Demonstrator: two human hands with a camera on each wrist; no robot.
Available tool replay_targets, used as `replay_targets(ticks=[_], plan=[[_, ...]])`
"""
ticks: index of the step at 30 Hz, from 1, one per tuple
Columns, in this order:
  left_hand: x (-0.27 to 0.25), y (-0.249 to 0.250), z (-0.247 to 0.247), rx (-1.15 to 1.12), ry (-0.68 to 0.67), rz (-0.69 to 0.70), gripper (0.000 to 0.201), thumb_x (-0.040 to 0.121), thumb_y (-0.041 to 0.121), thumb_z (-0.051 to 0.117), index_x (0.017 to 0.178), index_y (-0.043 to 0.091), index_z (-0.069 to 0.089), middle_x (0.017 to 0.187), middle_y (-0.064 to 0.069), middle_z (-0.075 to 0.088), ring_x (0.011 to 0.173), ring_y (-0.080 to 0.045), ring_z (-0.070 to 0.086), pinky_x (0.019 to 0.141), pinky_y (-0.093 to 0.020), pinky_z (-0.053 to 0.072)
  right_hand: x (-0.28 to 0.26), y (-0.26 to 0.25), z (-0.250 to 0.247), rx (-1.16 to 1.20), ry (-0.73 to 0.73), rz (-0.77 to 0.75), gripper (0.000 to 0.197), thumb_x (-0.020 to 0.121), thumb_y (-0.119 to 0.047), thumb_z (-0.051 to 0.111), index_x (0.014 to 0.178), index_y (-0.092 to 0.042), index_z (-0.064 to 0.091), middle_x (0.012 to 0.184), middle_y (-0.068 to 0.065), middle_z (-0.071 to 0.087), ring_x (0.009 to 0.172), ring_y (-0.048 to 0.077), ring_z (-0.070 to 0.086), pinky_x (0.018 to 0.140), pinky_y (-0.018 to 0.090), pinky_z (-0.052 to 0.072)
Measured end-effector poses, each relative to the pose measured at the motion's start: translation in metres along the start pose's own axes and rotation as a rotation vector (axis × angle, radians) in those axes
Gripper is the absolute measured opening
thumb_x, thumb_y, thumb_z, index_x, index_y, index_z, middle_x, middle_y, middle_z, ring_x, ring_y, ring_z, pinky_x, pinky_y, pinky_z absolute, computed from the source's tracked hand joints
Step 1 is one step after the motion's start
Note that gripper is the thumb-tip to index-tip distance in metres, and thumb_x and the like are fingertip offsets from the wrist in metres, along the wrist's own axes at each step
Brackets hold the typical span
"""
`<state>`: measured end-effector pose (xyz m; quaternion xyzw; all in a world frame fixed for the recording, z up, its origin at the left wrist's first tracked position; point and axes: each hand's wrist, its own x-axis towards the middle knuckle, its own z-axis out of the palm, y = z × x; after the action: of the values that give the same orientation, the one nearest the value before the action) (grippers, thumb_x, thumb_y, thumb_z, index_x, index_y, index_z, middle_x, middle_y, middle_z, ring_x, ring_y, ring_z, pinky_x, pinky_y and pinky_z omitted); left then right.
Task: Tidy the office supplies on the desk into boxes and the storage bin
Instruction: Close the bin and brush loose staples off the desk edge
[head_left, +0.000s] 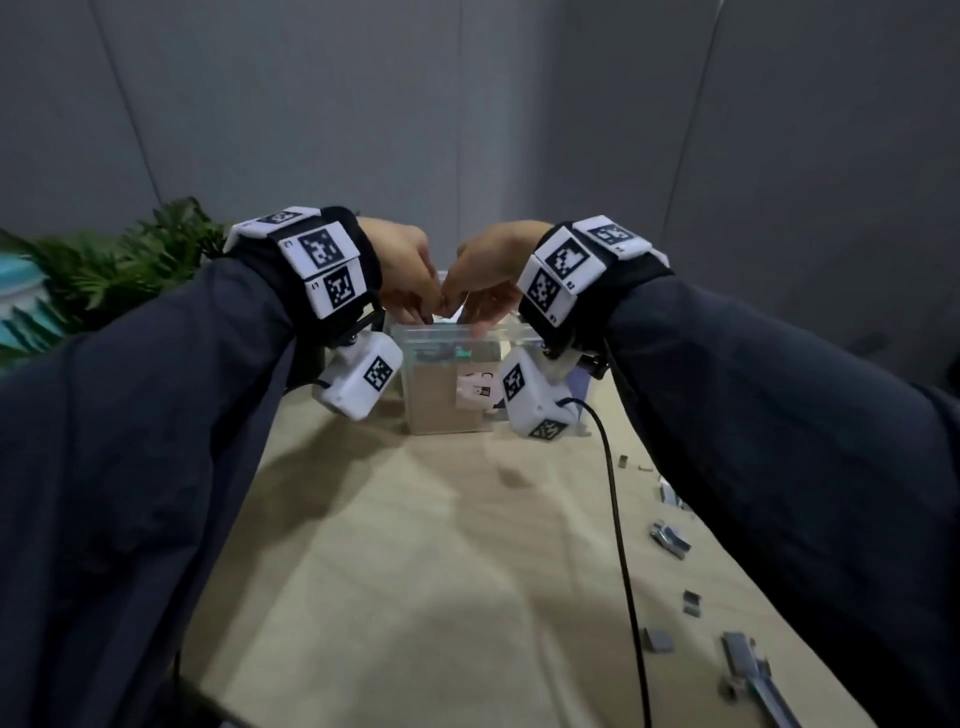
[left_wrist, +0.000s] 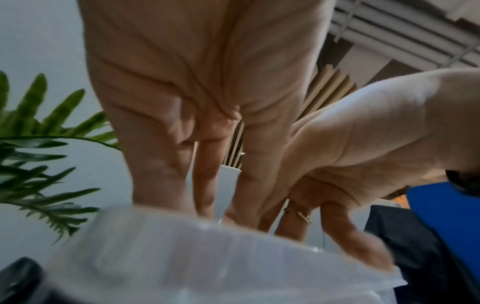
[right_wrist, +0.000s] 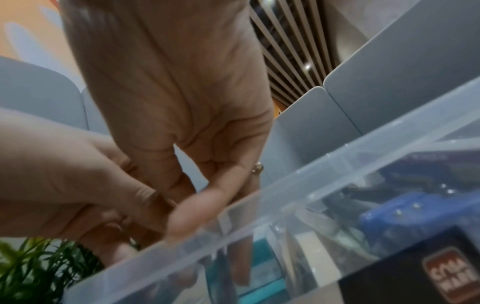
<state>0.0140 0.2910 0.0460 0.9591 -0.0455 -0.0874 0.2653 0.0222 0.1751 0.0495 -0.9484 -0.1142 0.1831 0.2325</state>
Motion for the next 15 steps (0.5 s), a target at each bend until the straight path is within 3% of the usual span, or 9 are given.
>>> replay_targets(ticks=[3, 6, 8, 9, 10, 12, 15], plan=[[-0.002, 0.003, 0.006, 0.067, 0.013, 0.029, 0.023, 0.089, 0.013, 0.068, 0.106, -0.002, 0.069, 0.099, -0.018, 0.072, 0.08, -0.026, 0.067, 0.083, -0.038, 0.058, -0.011, 0.011, -0.009, 0.07, 0.074, 0.0, 0.017, 0.1, -0.007, 0.049, 0.103, 0.002, 0.063, 0.09, 0.015, 0.068, 0.069, 0.019, 0.067, 0.079, 0.028, 0.056], [-0.01, 0.008, 0.019, 0.101, 0.202, 0.145, 0.024, 0.089, 0.02, 0.069, 0.102, 0.0, 0.071, 0.093, -0.014, 0.071, 0.075, -0.024, 0.069, 0.069, -0.035, 0.06, -0.036, 0.033, -0.025, 0.109, 0.228, -0.048, 0.019, 0.099, -0.009, 0.051, 0.098, 0.002, 0.067, 0.088, 0.012, 0.074, 0.074, 0.017, 0.072, 0.066, 0.024, 0.059], [-0.02, 0.015, 0.035, 0.164, 0.32, 0.28, 0.032, 0.085, 0.033, 0.072, 0.098, 0.004, 0.073, 0.09, -0.01, 0.071, 0.077, -0.021, 0.066, 0.068, -0.032, 0.055, -0.054, 0.053, -0.033, -0.096, 0.38, -0.056, 0.021, 0.094, -0.012, 0.055, 0.091, -0.003, 0.073, 0.078, 0.006, 0.074, 0.064, 0.011, 0.07, 0.057, 0.021, 0.057], [-0.025, 0.018, 0.045, 0.208, 0.313, 0.33, 0.037, 0.081, 0.039, 0.076, 0.097, 0.006, 0.073, 0.09, -0.007, 0.07, 0.079, -0.019, 0.063, 0.068, -0.03, 0.049, -0.063, 0.064, -0.035, -0.213, 0.413, -0.047, 0.02, 0.091, -0.013, 0.058, 0.086, -0.006, 0.076, 0.075, 0.004, 0.074, 0.06, 0.008, 0.069, 0.055, 0.022, 0.056], [-0.028, 0.02, 0.055, 0.264, 0.288, 0.356, 0.039, 0.076, 0.042, 0.079, 0.098, 0.009, 0.073, 0.09, -0.005, 0.068, 0.081, -0.019, 0.061, 0.067, -0.028, 0.043, -0.07, 0.075, -0.035, -0.292, 0.375, -0.018, 0.018, 0.089, -0.014, 0.061, 0.084, -0.008, 0.077, 0.073, 0.003, 0.075, 0.057, 0.007, 0.068, 0.055, 0.022, 0.055], [-0.029, 0.022, 0.07, 0.394, 0.316, 0.355, 0.032, 0.076, 0.031, 0.081, 0.101, 0.015, 0.07, 0.094, -0.005, 0.065, 0.089, -0.025, 0.06, 0.067, -0.029, 0.037, -0.082, 0.097, -0.029, -0.34, 0.152, 0.075, 0.016, 0.09, -0.016, 0.063, 0.088, -0.01, 0.077, 0.081, 0.005, 0.077, 0.066, 0.008, 0.072, 0.06, 0.023, 0.055], [-0.023, 0.023, 0.073, 0.47, 0.451, 0.313, 0.011, 0.081, 0.015, 0.071, 0.088, 0.02, 0.065, 0.092, -0.008, 0.062, 0.094, -0.035, 0.06, 0.069, -0.032, 0.037, -0.085, 0.128, -0.01, -0.353, -0.08, 0.175, 0.026, 0.099, -0.007, 0.047, 0.115, -0.011, 0.067, 0.121, 0.012, 0.067, 0.107, 0.021, 0.067, 0.077, 0.031, 0.057]])
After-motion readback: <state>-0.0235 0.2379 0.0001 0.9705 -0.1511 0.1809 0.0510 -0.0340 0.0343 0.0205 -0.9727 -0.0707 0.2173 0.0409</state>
